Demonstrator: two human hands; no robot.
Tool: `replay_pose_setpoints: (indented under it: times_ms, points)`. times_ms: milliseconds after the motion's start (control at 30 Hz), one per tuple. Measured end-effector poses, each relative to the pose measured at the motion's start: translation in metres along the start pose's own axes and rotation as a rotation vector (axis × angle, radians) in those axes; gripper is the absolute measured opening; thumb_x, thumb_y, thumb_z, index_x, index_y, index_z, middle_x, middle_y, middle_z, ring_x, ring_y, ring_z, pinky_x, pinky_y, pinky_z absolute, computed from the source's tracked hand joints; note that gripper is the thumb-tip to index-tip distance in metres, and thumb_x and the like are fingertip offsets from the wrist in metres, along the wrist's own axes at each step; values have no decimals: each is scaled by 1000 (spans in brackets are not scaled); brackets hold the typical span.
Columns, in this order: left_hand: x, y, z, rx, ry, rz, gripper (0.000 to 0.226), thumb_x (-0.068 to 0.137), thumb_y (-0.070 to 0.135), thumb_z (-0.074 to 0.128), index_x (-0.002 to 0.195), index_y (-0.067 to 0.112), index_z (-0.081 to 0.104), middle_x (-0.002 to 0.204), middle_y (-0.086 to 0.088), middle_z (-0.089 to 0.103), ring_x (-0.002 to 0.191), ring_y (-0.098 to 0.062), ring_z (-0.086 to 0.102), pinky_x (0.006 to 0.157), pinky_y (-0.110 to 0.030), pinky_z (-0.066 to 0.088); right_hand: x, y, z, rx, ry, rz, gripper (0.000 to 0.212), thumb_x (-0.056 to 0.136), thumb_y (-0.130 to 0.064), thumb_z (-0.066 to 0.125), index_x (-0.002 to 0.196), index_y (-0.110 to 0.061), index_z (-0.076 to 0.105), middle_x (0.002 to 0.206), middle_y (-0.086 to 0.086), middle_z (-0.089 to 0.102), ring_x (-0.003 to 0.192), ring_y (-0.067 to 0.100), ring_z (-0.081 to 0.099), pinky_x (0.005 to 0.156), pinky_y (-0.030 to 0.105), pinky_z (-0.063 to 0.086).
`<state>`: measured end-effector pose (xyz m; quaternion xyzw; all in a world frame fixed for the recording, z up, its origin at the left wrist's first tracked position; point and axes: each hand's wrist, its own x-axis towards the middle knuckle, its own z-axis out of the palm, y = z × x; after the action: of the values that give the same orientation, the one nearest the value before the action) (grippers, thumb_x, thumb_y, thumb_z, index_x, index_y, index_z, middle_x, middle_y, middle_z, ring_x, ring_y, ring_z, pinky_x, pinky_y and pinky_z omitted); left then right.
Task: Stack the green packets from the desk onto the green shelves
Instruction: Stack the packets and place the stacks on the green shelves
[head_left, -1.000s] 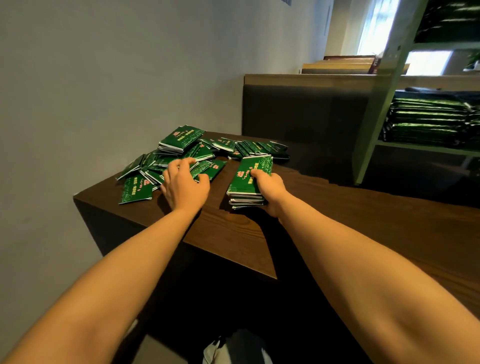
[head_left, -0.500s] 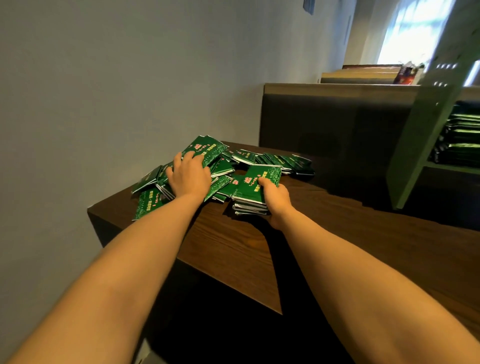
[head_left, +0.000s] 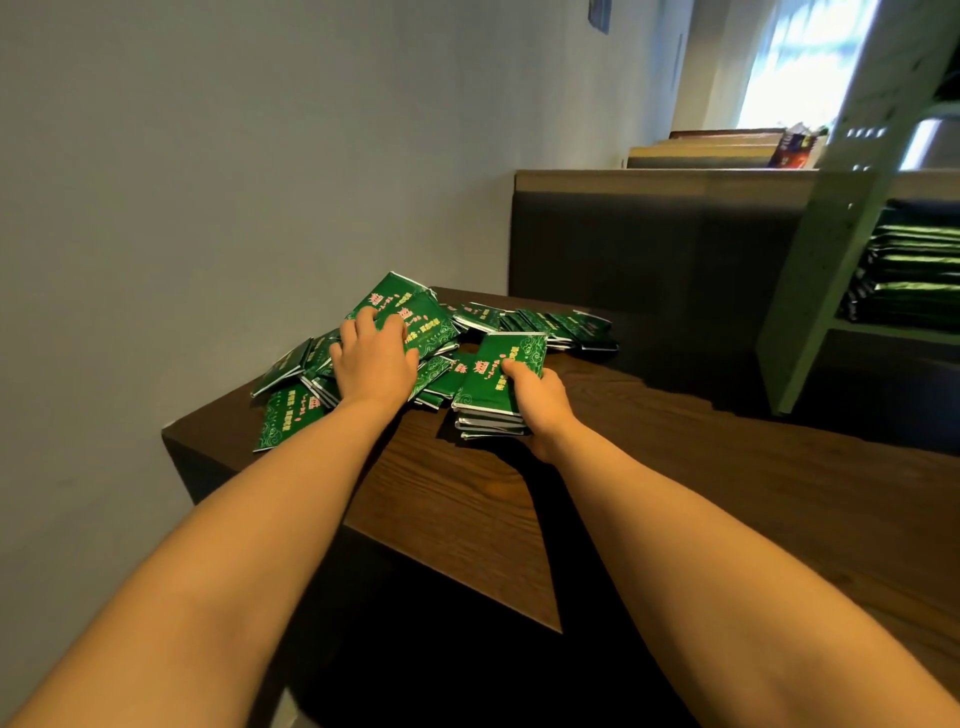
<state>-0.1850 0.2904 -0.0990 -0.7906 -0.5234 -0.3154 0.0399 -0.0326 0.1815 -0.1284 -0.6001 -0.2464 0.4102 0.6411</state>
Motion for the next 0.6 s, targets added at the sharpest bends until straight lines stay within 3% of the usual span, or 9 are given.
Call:
replay_pose_setpoints:
  times_ms: [67, 233, 333, 400, 500, 600]
  points:
    - [2, 4, -1, 38, -13, -16, 38, 88, 32, 69, 119, 16, 53, 137, -13, 47, 126, -33, 40, 103, -47, 37, 8, 5, -1, 5, 0, -18, 83, 56, -54, 73, 126, -13, 54, 117, 10, 73, 104, 32, 73, 100, 57, 55]
    - [2, 12, -6, 11, 10, -6, 27, 87, 23, 66, 113, 17, 59, 126, -9, 49, 118, -28, 43, 94, -39, 37, -1, -1, -2, 2, -5, -13, 64, 75, -45, 69, 127, -13, 52, 118, 10, 72, 105, 31, 72, 100, 56, 55]
    - [-3, 20, -15, -293, 60, -70, 16, 93, 15, 57, 108, 13, 63, 124, -7, 49, 102, -21, 52, 79, -30, 38, 1, 0, -2, 0, -14, -5, 73, 67, -51, 71, 128, -14, 52, 120, 9, 71, 106, 32, 72, 101, 57, 55]
    - [-9, 28, -21, -520, 101, -153, 17, 93, 9, 54, 105, 13, 67, 125, -7, 51, 101, -18, 53, 80, -22, 35, 1, 1, -4, -1, -17, 11, 85, 61, -56, 72, 131, -13, 49, 122, 9, 69, 108, 33, 70, 101, 57, 54]
    - [-21, 41, -32, -827, 118, -301, 20, 93, 7, 56, 100, 17, 72, 122, -3, 63, 106, -13, 57, 86, -18, 42, -14, -3, -7, -1, -3, 46, 71, 77, -53, 72, 127, -16, 38, 125, 11, 61, 113, 36, 66, 102, 58, 52]
    - [-38, 57, -38, -1046, 43, -404, 22, 94, 5, 55, 101, 14, 74, 112, 2, 69, 86, -2, 59, 65, -7, 42, -26, -3, -11, 31, 24, 59, 75, 77, -57, 73, 130, -15, 40, 125, 11, 63, 112, 36, 67, 101, 57, 54]
